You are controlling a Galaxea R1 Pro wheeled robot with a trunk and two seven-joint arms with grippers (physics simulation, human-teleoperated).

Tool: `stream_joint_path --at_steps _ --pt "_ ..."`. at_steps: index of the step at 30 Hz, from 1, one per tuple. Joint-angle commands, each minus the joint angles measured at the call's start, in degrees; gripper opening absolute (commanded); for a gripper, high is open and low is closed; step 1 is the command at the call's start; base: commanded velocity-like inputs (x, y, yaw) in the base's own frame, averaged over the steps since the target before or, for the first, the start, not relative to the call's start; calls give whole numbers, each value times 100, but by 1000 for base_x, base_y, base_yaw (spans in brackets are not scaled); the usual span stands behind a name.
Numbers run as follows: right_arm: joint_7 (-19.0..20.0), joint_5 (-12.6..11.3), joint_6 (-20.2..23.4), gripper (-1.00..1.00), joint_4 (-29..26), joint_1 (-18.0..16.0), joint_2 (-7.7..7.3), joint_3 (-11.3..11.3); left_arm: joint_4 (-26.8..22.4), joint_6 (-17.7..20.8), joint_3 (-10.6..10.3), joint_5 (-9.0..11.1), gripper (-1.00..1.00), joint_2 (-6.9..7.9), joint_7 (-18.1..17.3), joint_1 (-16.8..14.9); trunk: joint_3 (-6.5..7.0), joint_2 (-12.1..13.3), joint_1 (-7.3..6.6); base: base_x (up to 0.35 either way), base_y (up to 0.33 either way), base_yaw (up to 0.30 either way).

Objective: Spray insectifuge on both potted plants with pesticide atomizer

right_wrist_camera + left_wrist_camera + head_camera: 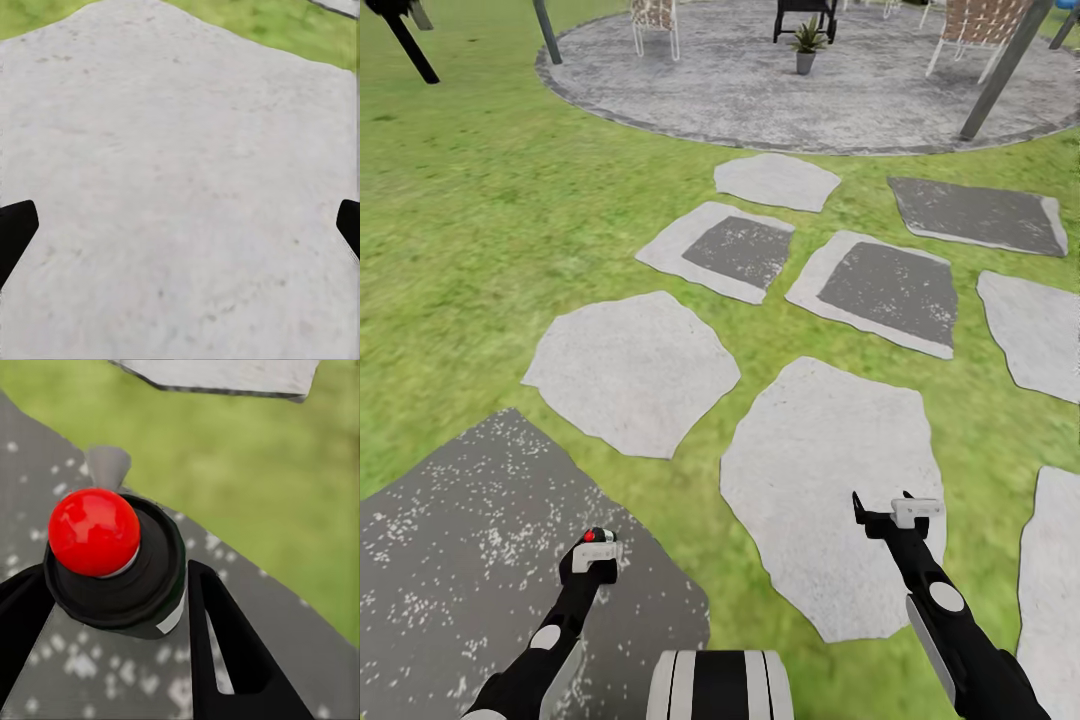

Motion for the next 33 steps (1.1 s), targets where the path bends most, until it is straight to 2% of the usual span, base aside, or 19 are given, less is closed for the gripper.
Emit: stream_joint_path --at_steps 1,26,33 --pt "3 3 -16 100 3 -2 0 -2 4 -16 2 6 -100 0 5 -2 20 1 -3 0 0 0" --pt "18 12 -52 100 453 16 40 14 4 4 24 6 -100 0 -28 -2 575 34 -68 0 0 -1" --pt "26 12 -52 100 459 16 42 15 4 4 26 6 -100 24 -30 -2 765 43 -86 0 0 -176"
